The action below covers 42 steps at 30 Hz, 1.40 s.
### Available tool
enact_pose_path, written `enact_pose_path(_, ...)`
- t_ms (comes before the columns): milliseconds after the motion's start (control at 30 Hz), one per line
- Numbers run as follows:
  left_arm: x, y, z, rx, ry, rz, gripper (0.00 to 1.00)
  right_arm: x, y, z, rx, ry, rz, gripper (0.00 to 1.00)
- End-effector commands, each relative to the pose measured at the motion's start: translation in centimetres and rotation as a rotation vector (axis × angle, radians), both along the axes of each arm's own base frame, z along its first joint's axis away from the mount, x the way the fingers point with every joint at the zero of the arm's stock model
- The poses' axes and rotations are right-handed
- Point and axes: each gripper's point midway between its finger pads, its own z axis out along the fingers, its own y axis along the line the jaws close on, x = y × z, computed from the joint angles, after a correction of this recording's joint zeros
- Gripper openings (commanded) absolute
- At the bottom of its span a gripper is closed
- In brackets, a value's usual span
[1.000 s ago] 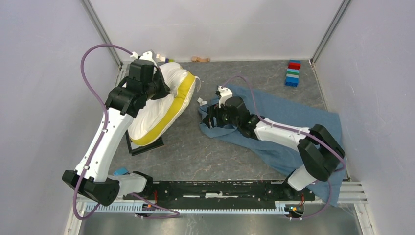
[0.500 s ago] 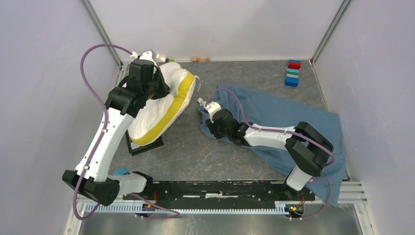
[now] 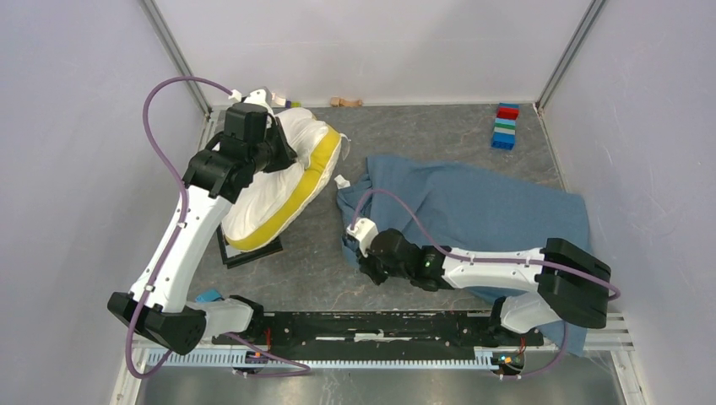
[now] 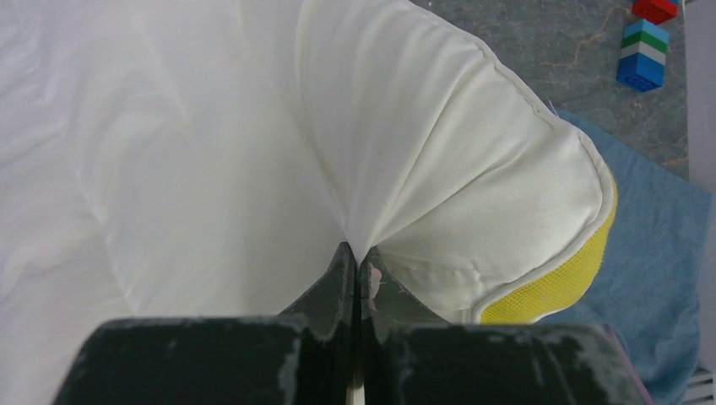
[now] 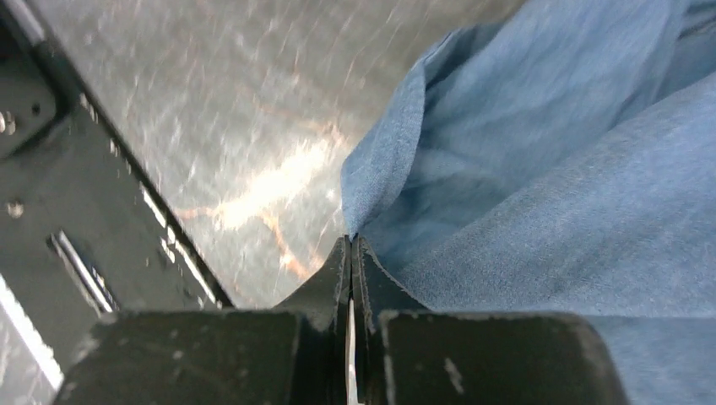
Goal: Put the pillow into the pillowcase
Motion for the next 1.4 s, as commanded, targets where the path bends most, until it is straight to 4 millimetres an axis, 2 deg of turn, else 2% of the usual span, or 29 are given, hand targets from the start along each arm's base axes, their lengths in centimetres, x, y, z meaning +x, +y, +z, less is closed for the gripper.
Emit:
enact_pose_path(0,0.0,-2.4,1.1,-0.055,-0.053,-0.082,0.02,-4.0,-0.9,-2.8,0.034,0.135,0.103,0.00)
enact_pose_path(33,-0.1,-2.7,0.4,-0.053,-0.040,-0.089,0.02,-4.6,-1.3,-3.2,0.030,0.149,0.120,0.01)
enact_pose_path(67,-0.2,-2.8,-0.3,-0.055,-0.032,-0.091,0.02,-4.8,-1.7,-3.3,0.024,0.152,0.118,0.07)
enact_pose_path(133,-0.3,-2.8,-1.5,-0.058,-0.017,-0.086,0.02,-4.1,-2.5,-2.4,0.024,0.124,0.071,0.31)
enact_pose_path(167,-0.4,-2.6,-1.8,-0.056,-0.016,-0.076,0.02,-3.5,-2.6,-1.2,0.044,0.093,0.048,0.40)
enact_pose_path(233,-0.5,-2.3,-2.8,-0.049,-0.004,-0.061,0.02,-2.0,-2.7,1.5,0.090,0.039,-0.009,0.52)
enact_pose_path(300,-0.7,-2.0,-3.6,-0.047,0.004,-0.043,0.02,-0.2,-3.6,3.5,0.105,0.006,-0.087,0.55)
enact_pose_path(367,-0.8,-1.8,-4.0,-0.047,0.002,-0.030,0.02,3.0,-5.1,5.5,0.121,-0.039,-0.212,0.56)
enact_pose_path(433,-0.9,-1.6,-4.2,-0.052,-0.003,-0.019,0.02,6.3,-6.8,6.5,0.126,-0.055,-0.331,0.56)
enact_pose_path(500,-0.9,-1.6,-4.4,-0.055,-0.002,-0.015,0.02,9.1,-7.7,7.1,0.130,-0.040,-0.421,0.50)
enact_pose_path(633,-1.0,-1.7,-4.6,-0.063,-0.001,-0.017,0.02,13.1,-5.9,7.2,0.087,-0.050,-0.458,0.47)
enact_pose_path(733,-1.1,-1.7,-4.5,-0.064,-0.005,-0.025,0.02,15.8,-3.8,6.1,0.046,-0.024,-0.470,0.49)
enact_pose_path(867,-1.2,-1.4,-4.1,-0.048,-0.020,-0.025,0.02,18.9,-3.8,3.5,-0.032,-0.005,-0.549,0.58)
enact_pose_path(1000,-1.4,-1.2,-3.6,-0.035,-0.034,-0.036,0.02,20.4,-5.0,0.8,-0.097,0.010,-0.613,0.60)
enact_pose_path(1167,-1.8,-1.5,-2.7,-0.032,-0.064,-0.082,0.02,20.9,-6.3,-1.5,-0.121,0.038,-0.643,0.57)
enact_pose_path(1200,-1.9,-1.8,-2.3,-0.034,-0.073,-0.096,0.02,20.9,-6.3,-1.8,-0.111,0.050,-0.635,0.54)
enact_pose_path(1267,-2.4,-2.8,-1.0,-0.037,-0.107,-0.131,0.03,20.9,-6.0,-2.0,-0.076,0.074,-0.614,0.40)
enact_pose_path(1367,-3.7,-4.5,1.8,0.004,-0.188,-0.150,0.03,20.8,-5.8,-1.5,-0.031,0.085,-0.591,0.24)
